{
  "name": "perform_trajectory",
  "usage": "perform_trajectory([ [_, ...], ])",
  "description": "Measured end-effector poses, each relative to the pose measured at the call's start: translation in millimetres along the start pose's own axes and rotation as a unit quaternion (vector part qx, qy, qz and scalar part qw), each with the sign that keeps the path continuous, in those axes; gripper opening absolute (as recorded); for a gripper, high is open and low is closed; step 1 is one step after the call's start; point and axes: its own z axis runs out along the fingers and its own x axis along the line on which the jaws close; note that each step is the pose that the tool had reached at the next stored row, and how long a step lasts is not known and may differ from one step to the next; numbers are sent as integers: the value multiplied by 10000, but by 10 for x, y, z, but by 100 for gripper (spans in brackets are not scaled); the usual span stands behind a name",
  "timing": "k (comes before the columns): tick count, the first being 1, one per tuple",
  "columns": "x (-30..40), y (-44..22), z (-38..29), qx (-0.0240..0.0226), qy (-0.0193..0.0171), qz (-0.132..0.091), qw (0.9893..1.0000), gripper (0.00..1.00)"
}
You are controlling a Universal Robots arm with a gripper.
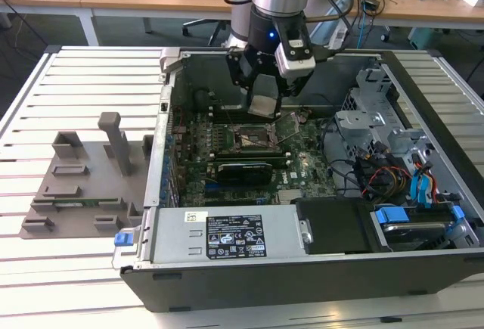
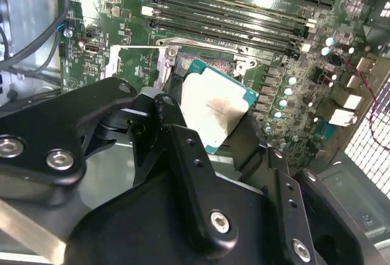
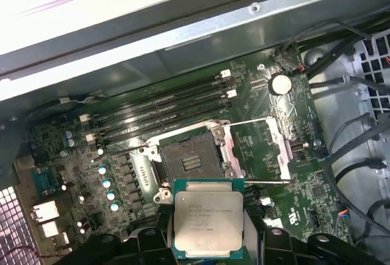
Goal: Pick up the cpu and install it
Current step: 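Place the cpu into insertion slot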
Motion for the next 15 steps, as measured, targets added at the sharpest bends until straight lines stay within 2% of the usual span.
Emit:
perform_trajectory([
  [1, 0, 0, 0, 0, 5, 102, 9999, 55],
  [8, 0, 0, 1, 0, 19, 427, 9991, 55],
  [14, 0, 0, 1, 0, 30, 671, 9977, 55],
  [15, 0, 0, 1, 1, 34, 759, 9971, 55],
])
